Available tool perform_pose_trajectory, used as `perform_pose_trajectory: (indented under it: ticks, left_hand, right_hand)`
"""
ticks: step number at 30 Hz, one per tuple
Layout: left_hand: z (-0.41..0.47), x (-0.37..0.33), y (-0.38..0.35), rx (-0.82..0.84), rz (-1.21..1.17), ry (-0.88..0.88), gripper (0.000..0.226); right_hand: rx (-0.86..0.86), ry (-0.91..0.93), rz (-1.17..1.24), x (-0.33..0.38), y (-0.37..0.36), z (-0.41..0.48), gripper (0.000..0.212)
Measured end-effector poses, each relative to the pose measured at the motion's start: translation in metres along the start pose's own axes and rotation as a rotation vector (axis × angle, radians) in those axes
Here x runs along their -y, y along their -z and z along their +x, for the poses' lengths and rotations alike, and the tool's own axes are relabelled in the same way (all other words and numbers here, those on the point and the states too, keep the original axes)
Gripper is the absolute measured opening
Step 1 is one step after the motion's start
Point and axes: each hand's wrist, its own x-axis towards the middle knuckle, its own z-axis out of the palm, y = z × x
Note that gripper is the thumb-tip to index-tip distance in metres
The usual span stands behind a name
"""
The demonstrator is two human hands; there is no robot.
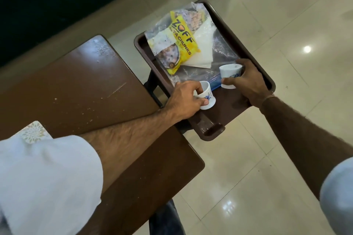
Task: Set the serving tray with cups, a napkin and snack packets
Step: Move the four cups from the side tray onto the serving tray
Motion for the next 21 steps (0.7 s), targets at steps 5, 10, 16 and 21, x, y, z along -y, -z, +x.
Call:
perform_pose_trajectory:
  ticks: [5,10,16,21]
  left_hand:
    - [-0.022,0.017,0.040,-0.139,-0.112,-0.051,0.054]
    - [-0.060,0.057,0.108,-0.216,-0.125,-0.069,0.076]
    - [-0.140,0.127,0.188,-0.179,0.038,0.009,0.071]
    - [-0.216,0.191,0.241,-0.045,0.114,0.074,0.072]
  right_hand:
    - [0.012,0.164,0.053,0.049,-0.021,-0.019,0.066]
    - [0.049,0.276,0.103,0.101,-0.069,-0.047,0.067]
    - [0.194,0.335,0.122,0.151,-0.147,-0.102,0.068]
    - [0.350,0.386,0.124,0.183,-0.216,-0.162,0.073]
